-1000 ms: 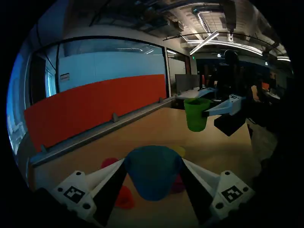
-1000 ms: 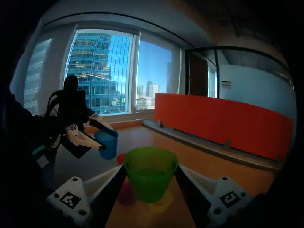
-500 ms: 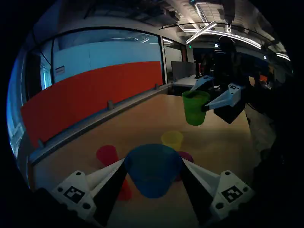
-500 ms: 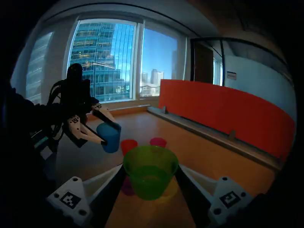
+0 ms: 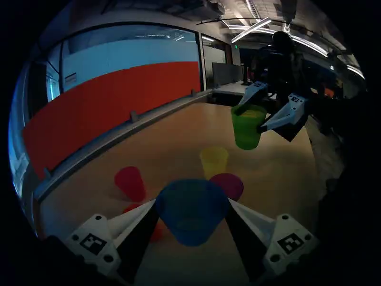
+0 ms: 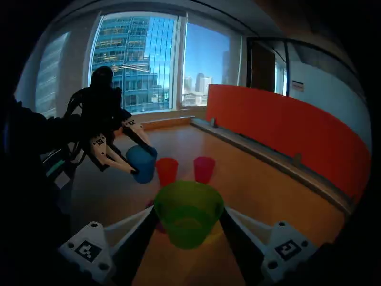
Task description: Pour water
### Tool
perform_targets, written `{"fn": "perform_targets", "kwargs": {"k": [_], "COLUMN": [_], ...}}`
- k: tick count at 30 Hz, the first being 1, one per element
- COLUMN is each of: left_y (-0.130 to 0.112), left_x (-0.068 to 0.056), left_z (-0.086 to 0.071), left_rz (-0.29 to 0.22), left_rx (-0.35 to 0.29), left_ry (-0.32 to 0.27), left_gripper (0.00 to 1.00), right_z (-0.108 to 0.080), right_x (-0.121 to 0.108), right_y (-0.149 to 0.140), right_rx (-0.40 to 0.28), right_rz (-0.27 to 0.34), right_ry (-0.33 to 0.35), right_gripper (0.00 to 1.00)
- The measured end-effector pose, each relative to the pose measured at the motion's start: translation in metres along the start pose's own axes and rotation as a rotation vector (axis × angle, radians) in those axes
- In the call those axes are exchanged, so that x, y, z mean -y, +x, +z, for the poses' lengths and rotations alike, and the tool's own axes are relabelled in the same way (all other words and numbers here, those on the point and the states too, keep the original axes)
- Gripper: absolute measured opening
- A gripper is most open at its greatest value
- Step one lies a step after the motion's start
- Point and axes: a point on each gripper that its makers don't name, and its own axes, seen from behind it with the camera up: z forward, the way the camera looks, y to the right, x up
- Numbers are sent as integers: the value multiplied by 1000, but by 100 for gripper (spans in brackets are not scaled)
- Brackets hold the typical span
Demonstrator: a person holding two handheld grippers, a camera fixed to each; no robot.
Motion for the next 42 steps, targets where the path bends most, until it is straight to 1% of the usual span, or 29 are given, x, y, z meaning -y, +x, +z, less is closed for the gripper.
{"fn": "perform_targets", "kwargs": {"k": [9,12,27,36,42], "left_y": [-17,-20,-38,-45,-50], "left_x": [-4,-5,-9,-10,-10], "left_z": [9,12,26,36,42], "left_rz": [-3,-2,1,-9,-5], "left_rx": [57,67,109,117,119], "left_ry": [-24,-32,-62,-78,-83], "left_gripper": [90,89,90,90,89], "right_z": [5,6,10,14,18], "right_x": [4,5,9,9,10], "right_y": [-19,-25,-55,-69,-79], "right_rx": [62,79,152,185,203], "right_rz": [-14,-15,-18,-18,-13], "right_ry": [26,33,62,71,78], "right_gripper": [90,90,90,91,90]}}
